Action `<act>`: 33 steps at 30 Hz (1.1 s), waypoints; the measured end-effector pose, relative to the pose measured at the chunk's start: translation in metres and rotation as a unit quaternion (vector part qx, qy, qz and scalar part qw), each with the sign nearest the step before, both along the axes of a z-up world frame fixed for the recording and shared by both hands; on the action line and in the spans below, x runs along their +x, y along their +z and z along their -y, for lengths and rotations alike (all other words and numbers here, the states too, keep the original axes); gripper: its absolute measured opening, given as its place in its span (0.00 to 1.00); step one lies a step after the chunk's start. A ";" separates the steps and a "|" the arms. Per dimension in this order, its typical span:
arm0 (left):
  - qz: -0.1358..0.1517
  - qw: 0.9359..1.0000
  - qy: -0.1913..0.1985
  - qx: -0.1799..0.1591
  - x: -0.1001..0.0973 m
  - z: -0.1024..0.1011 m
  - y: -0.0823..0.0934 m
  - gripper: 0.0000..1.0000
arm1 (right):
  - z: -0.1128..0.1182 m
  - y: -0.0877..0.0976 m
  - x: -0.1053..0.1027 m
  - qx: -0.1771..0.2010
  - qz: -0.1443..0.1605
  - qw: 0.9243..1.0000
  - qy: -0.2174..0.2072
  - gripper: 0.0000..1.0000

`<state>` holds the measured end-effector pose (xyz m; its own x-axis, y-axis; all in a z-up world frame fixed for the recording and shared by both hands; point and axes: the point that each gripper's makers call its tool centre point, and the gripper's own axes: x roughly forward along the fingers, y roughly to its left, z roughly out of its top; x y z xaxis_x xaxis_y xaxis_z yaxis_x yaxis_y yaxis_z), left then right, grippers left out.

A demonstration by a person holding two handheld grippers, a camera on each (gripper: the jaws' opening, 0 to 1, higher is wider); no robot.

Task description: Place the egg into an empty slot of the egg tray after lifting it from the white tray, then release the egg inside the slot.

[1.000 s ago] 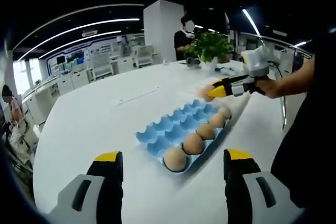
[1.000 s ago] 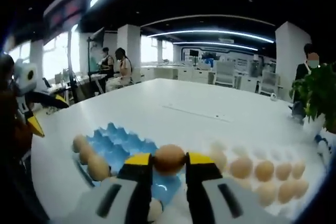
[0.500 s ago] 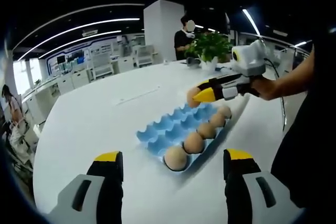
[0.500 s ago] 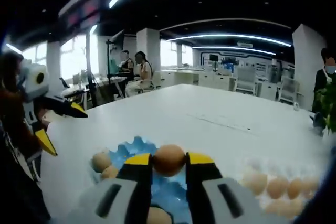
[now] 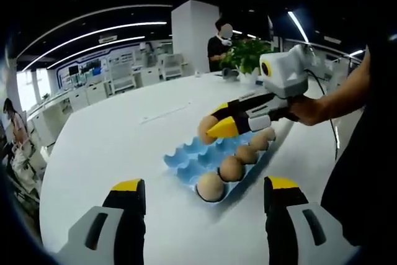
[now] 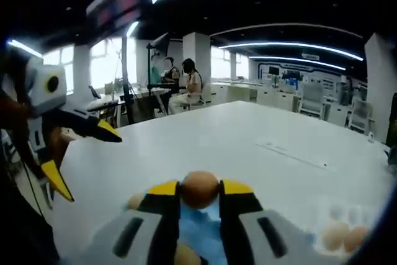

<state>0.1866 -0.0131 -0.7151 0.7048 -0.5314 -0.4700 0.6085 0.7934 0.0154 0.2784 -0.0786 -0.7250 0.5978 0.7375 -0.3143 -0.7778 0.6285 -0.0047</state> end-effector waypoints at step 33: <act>0.000 1.000 0.001 -0.003 -0.002 0.001 0.001 0.79 | -0.044 -0.040 -0.016 -0.021 -0.089 0.995 0.044 0.24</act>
